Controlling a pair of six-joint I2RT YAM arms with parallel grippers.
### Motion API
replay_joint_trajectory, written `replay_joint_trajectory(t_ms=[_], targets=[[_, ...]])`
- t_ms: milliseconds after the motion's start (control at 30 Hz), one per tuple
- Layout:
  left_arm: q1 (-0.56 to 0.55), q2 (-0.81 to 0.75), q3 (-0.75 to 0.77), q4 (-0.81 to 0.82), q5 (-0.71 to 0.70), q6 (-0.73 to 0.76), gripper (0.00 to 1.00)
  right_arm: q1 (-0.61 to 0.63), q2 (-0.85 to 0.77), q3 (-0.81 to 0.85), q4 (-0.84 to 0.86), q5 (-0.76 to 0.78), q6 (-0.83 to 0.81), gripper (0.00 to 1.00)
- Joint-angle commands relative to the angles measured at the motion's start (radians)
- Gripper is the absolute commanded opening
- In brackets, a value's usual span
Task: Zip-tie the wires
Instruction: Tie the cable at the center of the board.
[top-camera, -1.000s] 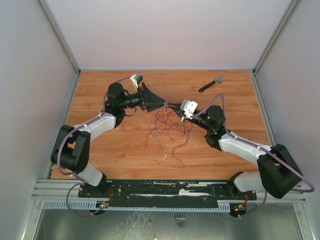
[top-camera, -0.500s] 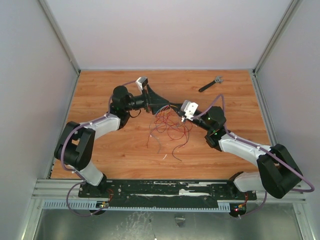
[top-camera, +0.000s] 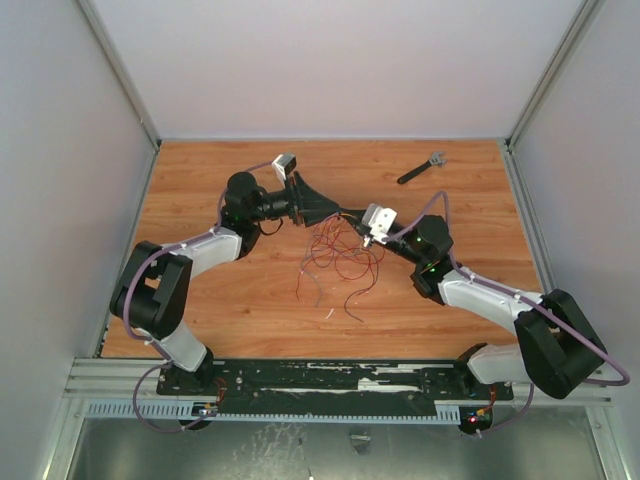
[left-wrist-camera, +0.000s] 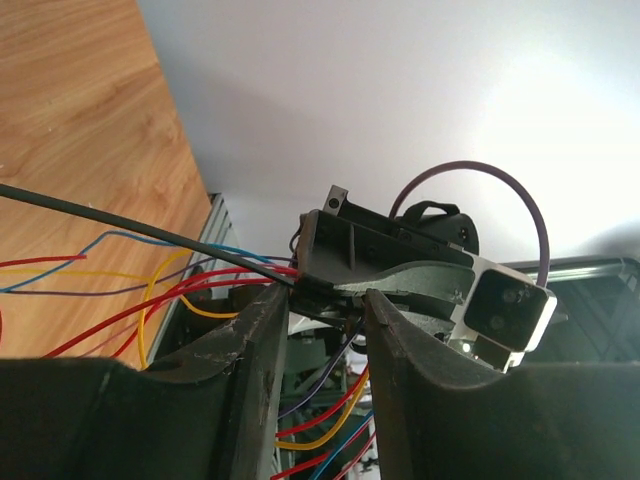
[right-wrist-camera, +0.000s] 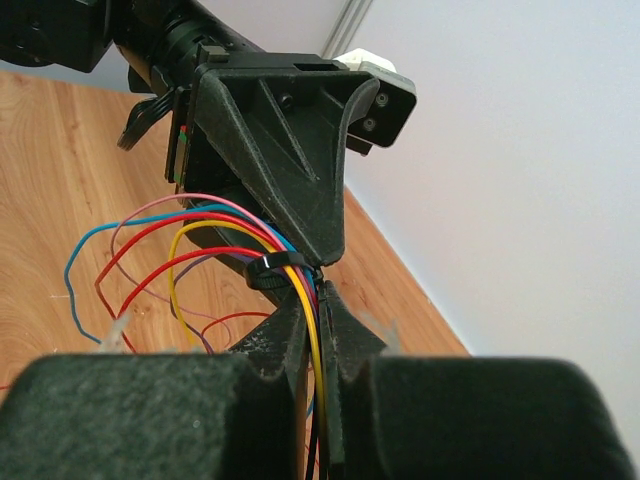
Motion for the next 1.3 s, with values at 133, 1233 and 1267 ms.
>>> replay_joint_trajectory(t_ms=[133, 1233, 1267], targets=[[-0.008, 0.032, 0.034, 0.012, -0.005, 0.027, 0.45, 0.02, -0.041, -0.016, 0.034, -0.057, 0.001, 0.01], [-0.008, -0.077, 0.18, -0.276, -0.073, 0.362, 0.0, 0.034, -0.008, -0.009, -0.112, 0.009, -0.004, 0.04], [-0.008, -0.084, 0.18, -0.27, -0.073, 0.365, 0.0, 0.034, -0.002, -0.005, -0.118, 0.009, 0.001, 0.05]])
